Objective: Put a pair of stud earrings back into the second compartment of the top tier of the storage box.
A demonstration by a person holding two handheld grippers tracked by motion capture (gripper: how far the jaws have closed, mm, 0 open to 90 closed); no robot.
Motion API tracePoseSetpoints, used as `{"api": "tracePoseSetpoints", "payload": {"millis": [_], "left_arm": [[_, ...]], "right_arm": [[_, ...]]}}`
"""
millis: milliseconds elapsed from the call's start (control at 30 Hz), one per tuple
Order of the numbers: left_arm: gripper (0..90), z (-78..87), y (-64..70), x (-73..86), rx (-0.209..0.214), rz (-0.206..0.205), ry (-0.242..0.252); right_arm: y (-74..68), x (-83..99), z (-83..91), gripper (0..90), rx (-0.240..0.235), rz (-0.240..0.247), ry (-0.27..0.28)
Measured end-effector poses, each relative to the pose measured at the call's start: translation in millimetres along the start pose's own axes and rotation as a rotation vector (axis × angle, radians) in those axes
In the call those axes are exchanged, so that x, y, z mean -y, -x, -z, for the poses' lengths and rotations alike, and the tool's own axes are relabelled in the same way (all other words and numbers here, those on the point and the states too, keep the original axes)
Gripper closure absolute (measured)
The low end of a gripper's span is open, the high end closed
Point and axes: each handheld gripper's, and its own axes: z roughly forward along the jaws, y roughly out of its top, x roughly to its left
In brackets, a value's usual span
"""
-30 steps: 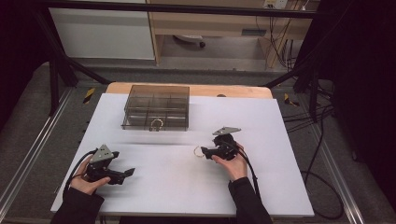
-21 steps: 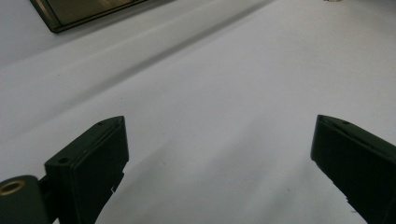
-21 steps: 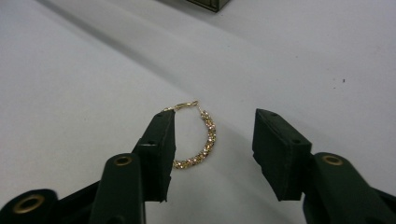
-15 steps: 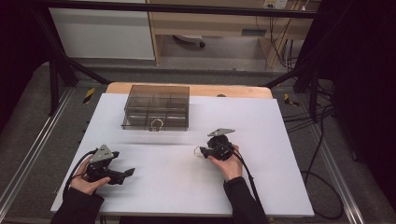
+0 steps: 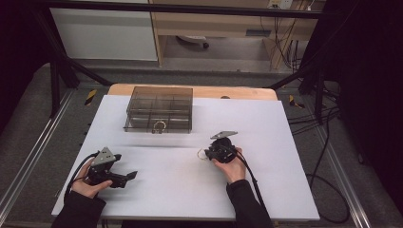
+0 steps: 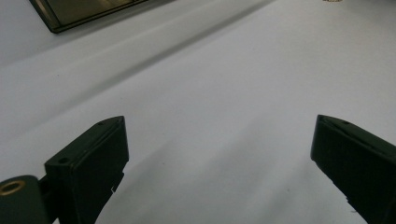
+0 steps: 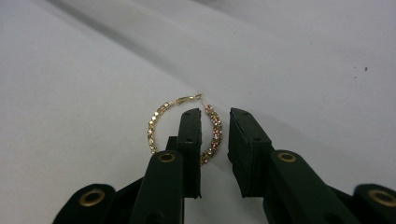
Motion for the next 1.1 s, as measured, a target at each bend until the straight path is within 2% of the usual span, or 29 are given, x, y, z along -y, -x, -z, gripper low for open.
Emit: {"api": "tracePoseSetpoints", "payload": {"millis": [600,867,1100], "left_arm": [[3.9,-0.1,-0.2,0.1,0.000,0.000,-0.001],[3.9,0.0,-0.1,0.0,0.000,0.000,0.000],[3.9,0.0,0.0,0.0,-0.001,0.000,0.000]], "right_arm": [[-1.4,-0.6,-2.0,85.1,0.006,0.012,-0.016],[-3.6,-2.4,-3.0,85.2,0.024,0.033,-0.024],[-3.9,-3.2,-3.1,86.7,0.024,0.025,-0.031]]}}
